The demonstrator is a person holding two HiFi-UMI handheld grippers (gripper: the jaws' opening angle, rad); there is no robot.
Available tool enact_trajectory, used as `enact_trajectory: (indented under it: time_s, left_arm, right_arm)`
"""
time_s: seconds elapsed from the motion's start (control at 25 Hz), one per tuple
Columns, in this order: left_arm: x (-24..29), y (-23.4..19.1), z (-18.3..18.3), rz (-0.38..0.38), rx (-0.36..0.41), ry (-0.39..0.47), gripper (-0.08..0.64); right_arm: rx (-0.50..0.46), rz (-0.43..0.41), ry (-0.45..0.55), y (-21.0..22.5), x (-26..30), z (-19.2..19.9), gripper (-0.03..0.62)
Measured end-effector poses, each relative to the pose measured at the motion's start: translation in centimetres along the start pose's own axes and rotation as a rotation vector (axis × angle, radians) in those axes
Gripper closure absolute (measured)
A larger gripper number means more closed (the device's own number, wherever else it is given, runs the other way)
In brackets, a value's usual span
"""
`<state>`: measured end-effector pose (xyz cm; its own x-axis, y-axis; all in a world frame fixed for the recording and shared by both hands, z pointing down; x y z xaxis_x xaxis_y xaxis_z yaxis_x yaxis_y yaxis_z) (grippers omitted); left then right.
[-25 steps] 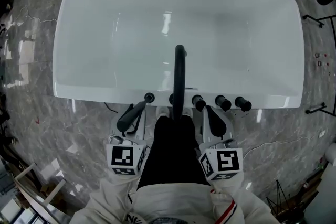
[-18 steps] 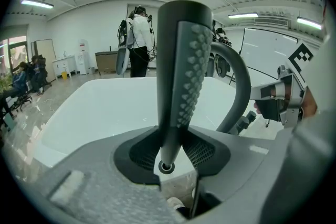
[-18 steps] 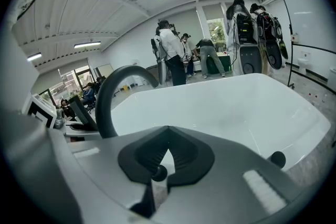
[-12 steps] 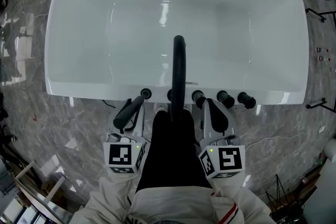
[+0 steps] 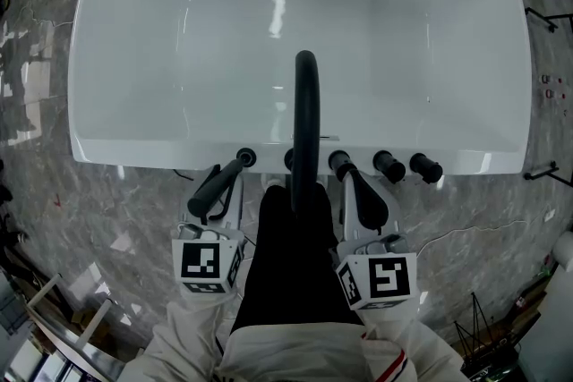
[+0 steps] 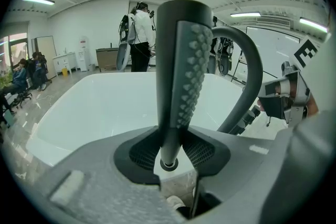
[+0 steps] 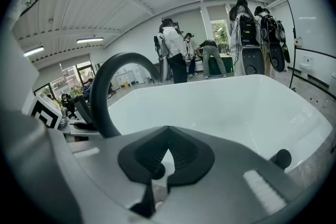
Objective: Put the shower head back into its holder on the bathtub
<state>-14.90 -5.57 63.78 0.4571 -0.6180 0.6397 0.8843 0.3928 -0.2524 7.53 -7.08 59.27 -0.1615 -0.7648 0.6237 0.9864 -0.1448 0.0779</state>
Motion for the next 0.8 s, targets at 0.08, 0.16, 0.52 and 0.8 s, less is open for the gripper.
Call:
enact_trajectory:
  time_s: [0.08, 0.16, 0.52, 0.8]
  left_arm:
    - [0.3, 0.0, 0.2, 0.005, 0.002, -0.002, 0.419]
    - [0.5, -0.1, 0.4, 0.01, 0.003, -0.006, 0.419]
    - [1.4, -0.3, 1.3, 0.014, -0.013, -0.014, 0.419]
    - [2.0, -0.4, 2.0, 0.017, -0.019, -0.032, 0.419]
  right_arm:
    - [0.003, 0.003, -0.007, 0.0, 0.1, 0.3, 0.588]
    - [0.003, 0.005, -0.01, 0.0, 0.2, 0.6, 0.588]
    - [0.013, 0.023, -0.018, 0.3, 1.2, 1.4, 0.588]
    - [0.016, 0.023, -0.03, 0.3, 1.4, 2.1, 0.588]
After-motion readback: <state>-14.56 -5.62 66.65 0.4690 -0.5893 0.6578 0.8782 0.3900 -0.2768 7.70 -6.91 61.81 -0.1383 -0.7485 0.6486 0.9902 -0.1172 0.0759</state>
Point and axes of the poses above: the fingertips, and each gripper's own axes: x forward along the fingers, y to its right, z out of its underside, the point moved 4 cm from there along -x, backward along the fingers, and after that the axes turned 11 degrees about z, right-handed, at the moved point
